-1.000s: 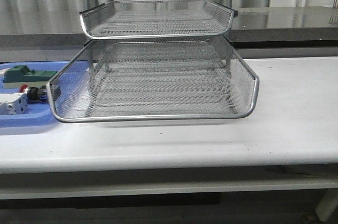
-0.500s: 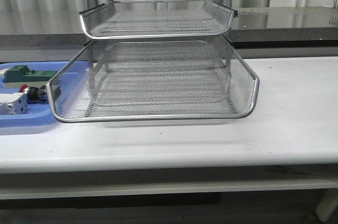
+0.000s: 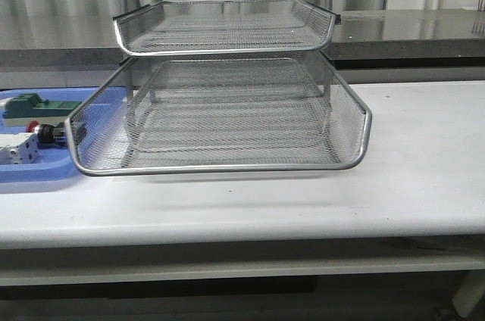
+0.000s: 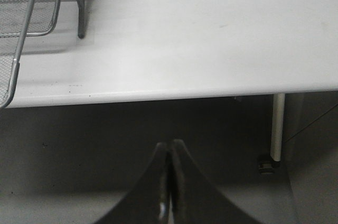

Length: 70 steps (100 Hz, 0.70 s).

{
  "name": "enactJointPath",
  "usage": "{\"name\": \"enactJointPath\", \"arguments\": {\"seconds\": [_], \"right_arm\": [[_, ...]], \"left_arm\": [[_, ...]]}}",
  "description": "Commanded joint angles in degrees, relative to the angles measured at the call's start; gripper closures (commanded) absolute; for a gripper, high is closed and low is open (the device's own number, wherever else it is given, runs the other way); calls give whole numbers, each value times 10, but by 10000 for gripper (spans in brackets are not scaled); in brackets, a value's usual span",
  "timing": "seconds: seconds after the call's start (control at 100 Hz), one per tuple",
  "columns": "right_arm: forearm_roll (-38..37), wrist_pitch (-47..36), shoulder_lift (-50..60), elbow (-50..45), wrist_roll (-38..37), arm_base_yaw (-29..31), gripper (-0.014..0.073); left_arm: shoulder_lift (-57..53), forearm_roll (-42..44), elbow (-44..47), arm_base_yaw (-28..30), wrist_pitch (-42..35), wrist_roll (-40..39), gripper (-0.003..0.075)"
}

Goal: Place button on rack with both arms

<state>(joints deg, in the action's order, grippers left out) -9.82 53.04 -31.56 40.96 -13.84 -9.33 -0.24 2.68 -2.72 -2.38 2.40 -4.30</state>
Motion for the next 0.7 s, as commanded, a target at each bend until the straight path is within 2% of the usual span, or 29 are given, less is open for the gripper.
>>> {"name": "enactJointPath", "arguments": {"seconds": [0.0,0.17,0.41,0.51,0.69], "right_arm": [[-13,-31,-1,20,1,1,664],[-13,-31,-1,20,1,1,664],[-13,-31,-1,20,1,1,664],[-13,-31,-1,20,1,1,664],[-13,-31,-1,20,1,1,664]], "left_arm": [[9,-4,-72,1,13,-6,741],[106,-1,-181,1,111,-6,741],[314,2,-347,1,265,2,741],[401,21,-408,1,302,10,741],[549,25,-512,1,357,73,741]]}}
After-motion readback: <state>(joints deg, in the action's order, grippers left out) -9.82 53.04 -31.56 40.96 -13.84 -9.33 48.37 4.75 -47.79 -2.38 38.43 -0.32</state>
